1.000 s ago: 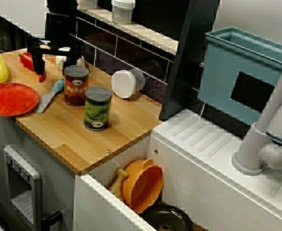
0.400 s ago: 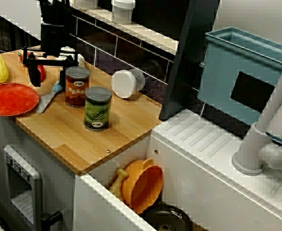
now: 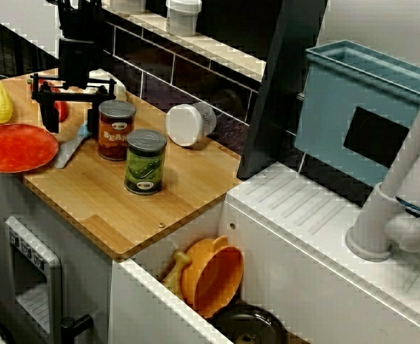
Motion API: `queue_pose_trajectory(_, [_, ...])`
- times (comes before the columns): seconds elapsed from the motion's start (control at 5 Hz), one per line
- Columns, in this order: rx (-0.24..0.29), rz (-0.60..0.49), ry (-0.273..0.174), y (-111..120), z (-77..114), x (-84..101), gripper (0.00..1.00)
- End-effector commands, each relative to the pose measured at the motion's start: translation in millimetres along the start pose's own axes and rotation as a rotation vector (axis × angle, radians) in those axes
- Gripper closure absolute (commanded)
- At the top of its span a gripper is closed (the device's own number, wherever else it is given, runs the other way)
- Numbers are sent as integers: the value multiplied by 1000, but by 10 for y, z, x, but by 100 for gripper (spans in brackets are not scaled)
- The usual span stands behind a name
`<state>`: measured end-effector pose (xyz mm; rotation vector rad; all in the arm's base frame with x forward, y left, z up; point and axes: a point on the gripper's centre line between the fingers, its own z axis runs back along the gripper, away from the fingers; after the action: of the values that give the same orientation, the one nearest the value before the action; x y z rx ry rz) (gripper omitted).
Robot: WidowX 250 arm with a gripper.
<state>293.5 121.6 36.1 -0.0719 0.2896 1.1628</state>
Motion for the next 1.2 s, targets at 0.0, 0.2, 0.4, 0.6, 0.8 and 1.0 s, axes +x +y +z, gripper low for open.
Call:
queue_pose_trajectory(0.0, [-45, 8, -52, -20, 242, 11, 0])
queue_pose_trajectory(0.2, [-45, 23, -52, -37, 234, 33, 0])
queue_pose_trajectory(0.4, [-46, 31, -54, -54, 217, 45, 0])
queue_pose_trajectory(0.6, [-47, 37, -58, -77, 199, 53, 0])
queue_pose_trajectory(0.8, [-45, 44, -60, -112, 171, 70, 0])
queue_pose_trajectory(1.0, [-42, 54, -64, -152, 135, 97, 0])
